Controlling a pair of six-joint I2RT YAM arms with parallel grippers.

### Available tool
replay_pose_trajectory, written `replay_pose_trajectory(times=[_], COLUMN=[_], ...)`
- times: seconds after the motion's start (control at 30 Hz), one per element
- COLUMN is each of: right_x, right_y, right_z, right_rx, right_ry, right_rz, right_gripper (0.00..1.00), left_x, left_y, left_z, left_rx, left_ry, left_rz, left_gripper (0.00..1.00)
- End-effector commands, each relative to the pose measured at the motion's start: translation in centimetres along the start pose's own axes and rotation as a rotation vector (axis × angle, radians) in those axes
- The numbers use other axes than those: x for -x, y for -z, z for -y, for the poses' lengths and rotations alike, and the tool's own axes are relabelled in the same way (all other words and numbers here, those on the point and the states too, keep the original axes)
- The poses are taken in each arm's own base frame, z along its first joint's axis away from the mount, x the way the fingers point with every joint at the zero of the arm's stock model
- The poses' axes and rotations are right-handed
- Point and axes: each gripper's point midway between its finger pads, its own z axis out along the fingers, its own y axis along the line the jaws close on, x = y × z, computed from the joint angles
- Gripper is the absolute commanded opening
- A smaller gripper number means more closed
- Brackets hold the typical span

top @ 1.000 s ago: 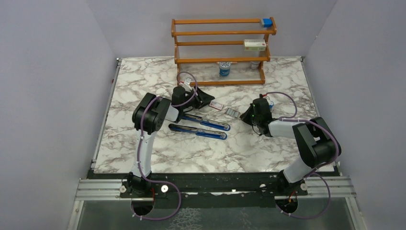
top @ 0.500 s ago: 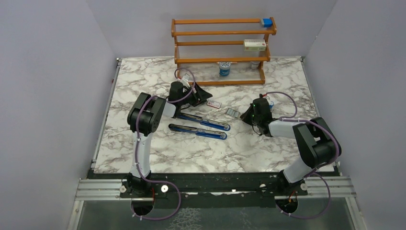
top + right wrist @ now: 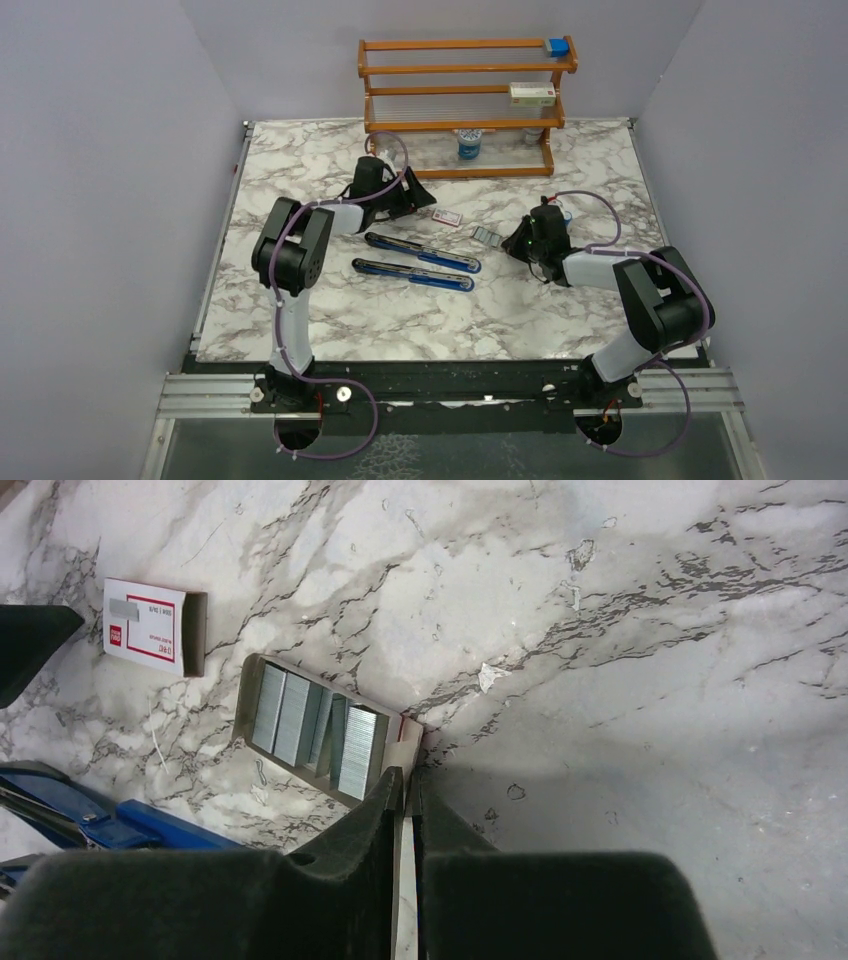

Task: Load the staples into the stapler
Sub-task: Open the staple box at the center of the board.

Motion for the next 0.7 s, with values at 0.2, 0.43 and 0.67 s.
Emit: replay_pose_trajectory(times=[0.2,0.43,0.67], right_x=[-0.2,0.4,1.4], right_y=[0.5,-0.3,-1.2], right_z=[-0.3,-0.5,-1.3], right_rx=[0.034,0.031,0.033], right_ry=[0.041,0.055,0.011], right_rz=[-0.013,-0.009,-0.004], right_gripper=[0.09,0.03,0.01], left_x=[2.0,3.1,3.7], left_y=[2.8,3.5,2.8], left_z=[1.3,0.6,1.0], left_rx=[0.185,0.323,0.333], left_ry=[-0.239,-0.377,-0.327], left_rz=[-0.060,-0.088,-0.085], left_gripper=[0.73,0.74,0.76])
